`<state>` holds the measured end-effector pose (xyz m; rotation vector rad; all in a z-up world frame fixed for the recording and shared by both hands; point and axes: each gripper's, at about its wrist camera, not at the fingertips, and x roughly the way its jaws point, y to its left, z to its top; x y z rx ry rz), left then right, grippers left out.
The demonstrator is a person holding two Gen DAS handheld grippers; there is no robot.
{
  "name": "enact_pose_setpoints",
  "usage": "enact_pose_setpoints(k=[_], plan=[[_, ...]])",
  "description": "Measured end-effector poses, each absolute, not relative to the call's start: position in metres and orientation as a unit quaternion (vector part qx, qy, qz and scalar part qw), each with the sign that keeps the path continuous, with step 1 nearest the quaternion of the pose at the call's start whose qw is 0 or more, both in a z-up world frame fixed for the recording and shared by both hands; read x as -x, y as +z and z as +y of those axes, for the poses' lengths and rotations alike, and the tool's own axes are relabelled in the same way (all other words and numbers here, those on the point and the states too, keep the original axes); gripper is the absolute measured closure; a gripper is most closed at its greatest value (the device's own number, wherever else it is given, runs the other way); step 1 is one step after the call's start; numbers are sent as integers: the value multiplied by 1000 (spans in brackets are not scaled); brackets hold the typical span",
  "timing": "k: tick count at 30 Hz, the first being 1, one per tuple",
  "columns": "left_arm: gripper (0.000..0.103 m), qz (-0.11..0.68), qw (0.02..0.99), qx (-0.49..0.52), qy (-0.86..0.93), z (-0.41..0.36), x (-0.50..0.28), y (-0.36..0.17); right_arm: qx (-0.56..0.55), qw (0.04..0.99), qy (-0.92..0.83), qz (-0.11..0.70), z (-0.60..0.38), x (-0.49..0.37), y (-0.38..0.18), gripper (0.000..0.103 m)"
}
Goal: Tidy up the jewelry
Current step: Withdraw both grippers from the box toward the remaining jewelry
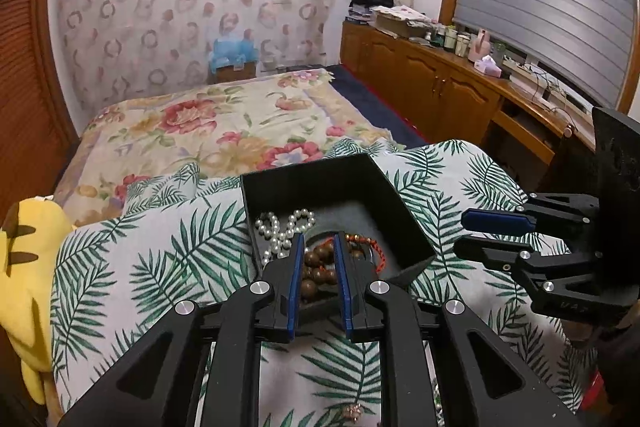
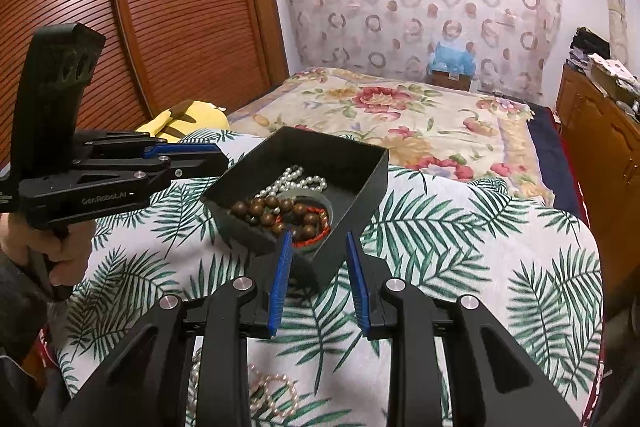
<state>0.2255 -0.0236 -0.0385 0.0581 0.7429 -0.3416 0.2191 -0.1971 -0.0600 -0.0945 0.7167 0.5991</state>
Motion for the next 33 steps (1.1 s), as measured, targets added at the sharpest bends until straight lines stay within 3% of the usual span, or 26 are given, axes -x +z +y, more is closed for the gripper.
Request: enact_pose_setpoints(k=[33], plan=[[82,364,914,-12,-176,-17,-124,-72,53,891,265,365,-203,-122,-89,73]])
